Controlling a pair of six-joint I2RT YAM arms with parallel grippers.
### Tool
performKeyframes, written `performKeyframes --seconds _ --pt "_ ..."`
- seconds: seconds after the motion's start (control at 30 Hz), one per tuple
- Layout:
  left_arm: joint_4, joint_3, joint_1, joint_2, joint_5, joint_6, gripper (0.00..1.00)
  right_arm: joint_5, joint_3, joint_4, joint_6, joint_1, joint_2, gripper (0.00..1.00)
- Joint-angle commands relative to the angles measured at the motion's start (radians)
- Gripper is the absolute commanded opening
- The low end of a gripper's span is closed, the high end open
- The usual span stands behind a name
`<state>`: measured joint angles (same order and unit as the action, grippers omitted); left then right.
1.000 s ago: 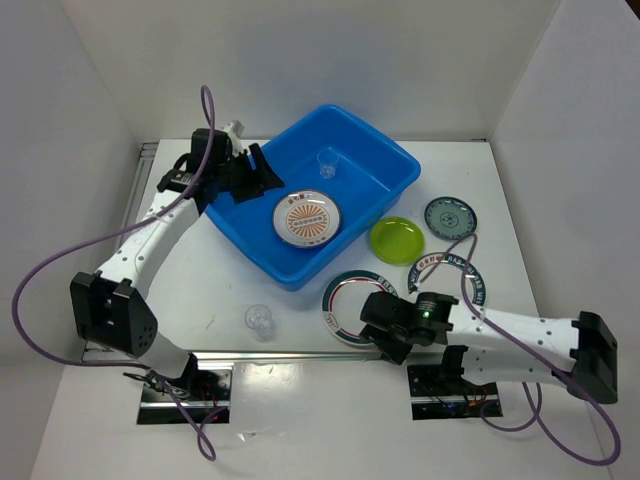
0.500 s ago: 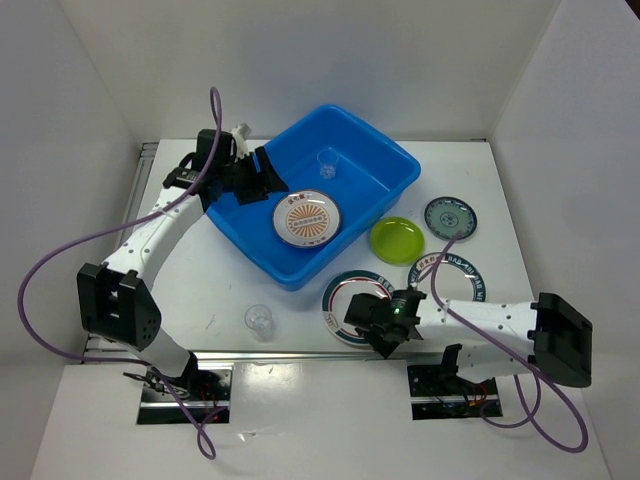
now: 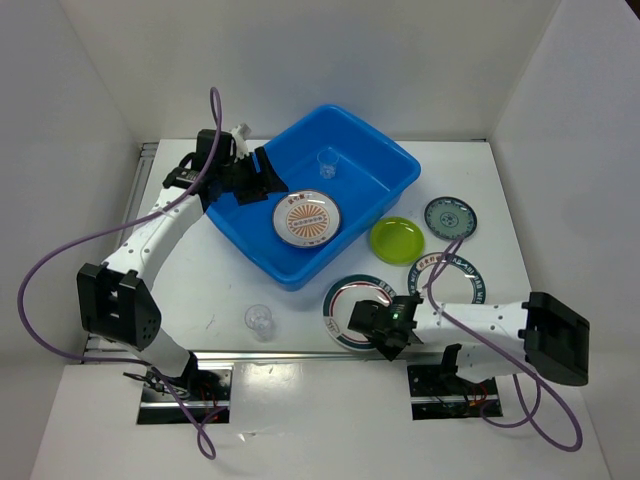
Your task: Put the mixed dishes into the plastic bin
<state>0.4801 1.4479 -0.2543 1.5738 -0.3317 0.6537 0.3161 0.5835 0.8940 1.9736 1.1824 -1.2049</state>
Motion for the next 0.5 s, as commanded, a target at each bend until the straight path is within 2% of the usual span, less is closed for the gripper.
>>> performKeyframes --seconds 0.0,0.23,0.47 --pt "-0.005 0.029 -0.003 -0.008 -0.013 -0.029 0.73 0.064 0.047 -0.001 0.126 0.01 -0.06 0.5" --pt "-0.005 0.029 -0.003 -0.008 -0.013 -0.039 0.73 0.101 0.015 -0.095 0.166 0.01 -0.07 0.47" --pt "-0.005 0.02 -0.003 0.002 -0.024 -0.039 0.73 0.169 0.015 -0.116 0.199 0.01 -0.07 0.41"
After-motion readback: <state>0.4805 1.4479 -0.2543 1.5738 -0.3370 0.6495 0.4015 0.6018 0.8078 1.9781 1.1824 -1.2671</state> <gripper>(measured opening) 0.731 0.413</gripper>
